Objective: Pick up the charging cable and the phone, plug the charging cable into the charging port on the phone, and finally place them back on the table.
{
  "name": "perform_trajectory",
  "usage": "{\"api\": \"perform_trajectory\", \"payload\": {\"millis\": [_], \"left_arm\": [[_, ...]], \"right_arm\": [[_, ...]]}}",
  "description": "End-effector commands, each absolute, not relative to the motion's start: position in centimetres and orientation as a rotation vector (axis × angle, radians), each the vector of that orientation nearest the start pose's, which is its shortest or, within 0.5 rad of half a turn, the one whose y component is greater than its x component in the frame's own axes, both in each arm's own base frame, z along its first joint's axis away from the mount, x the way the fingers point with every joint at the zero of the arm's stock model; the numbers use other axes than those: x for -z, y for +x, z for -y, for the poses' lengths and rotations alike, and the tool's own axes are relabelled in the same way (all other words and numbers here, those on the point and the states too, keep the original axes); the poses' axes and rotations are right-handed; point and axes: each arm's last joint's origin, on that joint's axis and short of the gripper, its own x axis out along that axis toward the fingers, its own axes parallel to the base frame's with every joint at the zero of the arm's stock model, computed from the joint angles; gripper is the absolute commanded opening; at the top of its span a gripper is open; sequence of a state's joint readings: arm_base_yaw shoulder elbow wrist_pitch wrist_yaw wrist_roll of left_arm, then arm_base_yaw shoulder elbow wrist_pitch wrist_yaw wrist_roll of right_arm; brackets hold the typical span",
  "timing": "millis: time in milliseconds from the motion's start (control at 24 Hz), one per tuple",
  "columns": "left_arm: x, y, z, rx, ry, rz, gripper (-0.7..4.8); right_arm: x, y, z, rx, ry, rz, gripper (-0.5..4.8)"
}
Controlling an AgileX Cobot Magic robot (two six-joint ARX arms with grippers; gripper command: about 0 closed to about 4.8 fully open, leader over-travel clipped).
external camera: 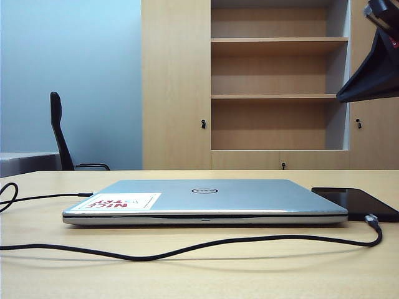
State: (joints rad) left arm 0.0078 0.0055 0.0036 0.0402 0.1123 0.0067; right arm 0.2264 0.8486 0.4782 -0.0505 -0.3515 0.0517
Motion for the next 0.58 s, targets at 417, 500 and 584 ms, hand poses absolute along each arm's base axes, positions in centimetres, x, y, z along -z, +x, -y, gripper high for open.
{"api": "perform_trajectory", "payload": {"millis": [417, 500, 584], "left_arm": [[-16.90, 9.76, 0.25, 0.106, 0.010, 0.048, -0.06], [-16.90, 9.76, 0.25, 0.105, 0.010, 0.048, -0.06], [-16.91, 9.76, 0.25, 0.106, 0.010, 0.049, -0.06]], "right_arm": [[-23.40, 17.57, -5.10, -0.567, 0.076, -0.413, -0.01], [-23.40, 17.57, -5.10, -0.567, 0.076, -0.413, -0.01], [-23.67, 17.34, -5.05, -0.568, 0.075, -0.397, -0.01]]}}
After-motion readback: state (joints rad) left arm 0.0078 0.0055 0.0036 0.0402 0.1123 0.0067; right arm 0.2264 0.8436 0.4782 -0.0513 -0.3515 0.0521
